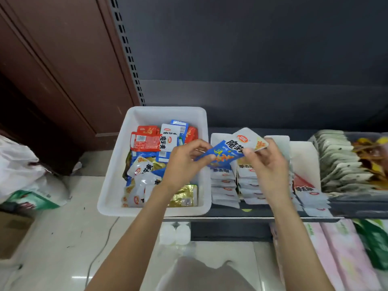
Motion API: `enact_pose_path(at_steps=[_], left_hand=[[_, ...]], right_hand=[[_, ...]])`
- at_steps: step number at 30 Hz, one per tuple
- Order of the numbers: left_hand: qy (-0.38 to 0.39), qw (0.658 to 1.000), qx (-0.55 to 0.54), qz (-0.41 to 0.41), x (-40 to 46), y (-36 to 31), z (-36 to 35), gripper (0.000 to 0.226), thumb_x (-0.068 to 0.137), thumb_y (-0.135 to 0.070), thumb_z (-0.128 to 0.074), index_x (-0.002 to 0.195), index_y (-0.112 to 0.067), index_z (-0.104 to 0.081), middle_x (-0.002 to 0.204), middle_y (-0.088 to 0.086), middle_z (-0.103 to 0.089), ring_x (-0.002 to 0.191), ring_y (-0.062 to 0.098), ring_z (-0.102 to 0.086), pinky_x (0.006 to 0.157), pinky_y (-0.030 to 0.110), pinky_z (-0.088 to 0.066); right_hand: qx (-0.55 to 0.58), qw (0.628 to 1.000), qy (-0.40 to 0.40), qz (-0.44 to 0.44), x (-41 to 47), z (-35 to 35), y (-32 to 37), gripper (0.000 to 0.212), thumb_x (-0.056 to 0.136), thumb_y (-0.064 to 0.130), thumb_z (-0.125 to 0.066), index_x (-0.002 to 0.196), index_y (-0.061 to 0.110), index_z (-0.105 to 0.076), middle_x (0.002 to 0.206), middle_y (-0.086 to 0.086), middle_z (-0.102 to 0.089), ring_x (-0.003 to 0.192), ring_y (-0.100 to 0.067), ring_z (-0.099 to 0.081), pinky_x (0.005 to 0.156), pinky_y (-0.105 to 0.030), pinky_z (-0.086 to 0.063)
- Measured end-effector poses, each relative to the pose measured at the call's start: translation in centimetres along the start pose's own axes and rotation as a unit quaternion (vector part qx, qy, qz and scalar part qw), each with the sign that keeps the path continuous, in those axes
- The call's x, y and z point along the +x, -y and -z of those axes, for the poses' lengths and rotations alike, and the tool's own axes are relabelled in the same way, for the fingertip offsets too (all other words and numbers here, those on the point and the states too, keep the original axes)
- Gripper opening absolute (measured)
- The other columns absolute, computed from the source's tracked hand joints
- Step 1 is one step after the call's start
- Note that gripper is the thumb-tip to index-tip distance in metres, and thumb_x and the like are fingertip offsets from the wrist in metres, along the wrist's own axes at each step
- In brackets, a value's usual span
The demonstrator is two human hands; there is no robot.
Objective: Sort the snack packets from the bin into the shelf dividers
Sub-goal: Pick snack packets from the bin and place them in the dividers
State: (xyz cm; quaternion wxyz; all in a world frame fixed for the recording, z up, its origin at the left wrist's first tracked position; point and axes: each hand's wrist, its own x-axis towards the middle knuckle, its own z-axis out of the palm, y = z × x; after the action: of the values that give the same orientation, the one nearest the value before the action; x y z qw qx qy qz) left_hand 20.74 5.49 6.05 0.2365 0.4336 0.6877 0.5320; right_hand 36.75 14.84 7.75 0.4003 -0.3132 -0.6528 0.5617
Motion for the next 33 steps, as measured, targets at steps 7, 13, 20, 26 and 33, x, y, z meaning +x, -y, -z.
enact_pose_path(at_steps=[7,13,20,26,33], left_hand=[[0.005,0.968,0.238,-0.075,2.9,2.4,-4.3,0.013,0.081,-0.024,-0.072,0.092,-0.018,-0.068,0.090,-0.011,-0.068,0.083,0.003,-0.060,0.072,0.020,-0.046],[0.028,0.923,0.361,-0.131,2.1,4.8,-3.7,0.010,0.079,-0.022,-0.073,0.088,-0.023,-0.073,0.087,-0.004,-0.072,0.087,0.017,-0.063,0.086,0.038,-0.047],[0.086,0.922,0.357,-0.125,1.0,6.0,-3.1,0.016,0.082,-0.028,-0.069,0.098,-0.027,-0.070,0.097,-0.007,-0.069,0.097,0.013,-0.059,0.092,0.039,-0.047],[-0.066,0.956,0.273,-0.089,-2.0,6.2,0.6,0.018,0.084,-0.029,-0.064,0.099,-0.021,-0.069,0.087,-0.009,-0.070,0.082,0.008,-0.063,0.070,0.028,-0.054],[-0.152,0.919,0.363,0.021,-5.4,9.9,7.6,0.013,0.081,-0.023,-0.070,0.092,-0.021,-0.064,0.072,-0.007,-0.057,0.070,0.014,-0.053,0.056,0.029,-0.049]], right_hand=[[-0.151,0.987,-0.038,0.042,0.3,2.0,-3.7,0.008,0.092,0.016,-0.060,0.094,0.023,-0.056,0.088,0.005,-0.070,0.083,-0.007,-0.067,0.071,-0.027,-0.054],[-0.358,0.925,0.020,0.129,0.5,0.9,-8.4,0.007,0.086,0.011,-0.067,0.091,0.016,-0.068,0.091,0.001,-0.070,0.084,-0.018,-0.065,0.072,-0.033,-0.054],[-0.598,0.776,0.090,0.178,1.0,0.3,-9.2,0.011,0.077,0.021,-0.077,0.087,0.016,-0.078,0.111,-0.005,-0.067,0.105,-0.029,-0.055,0.084,-0.038,-0.049],[-0.444,0.875,0.133,0.143,0.2,-1.0,-6.1,0.022,0.088,0.012,-0.063,0.109,0.015,-0.069,0.109,-0.002,-0.067,0.100,-0.023,-0.059,0.090,-0.039,-0.049],[-0.416,0.849,0.304,0.121,-0.3,-8.6,-3.8,0.026,0.098,0.023,-0.048,0.119,0.021,-0.062,0.111,0.003,-0.069,0.093,-0.014,-0.065,0.078,-0.028,-0.051]])
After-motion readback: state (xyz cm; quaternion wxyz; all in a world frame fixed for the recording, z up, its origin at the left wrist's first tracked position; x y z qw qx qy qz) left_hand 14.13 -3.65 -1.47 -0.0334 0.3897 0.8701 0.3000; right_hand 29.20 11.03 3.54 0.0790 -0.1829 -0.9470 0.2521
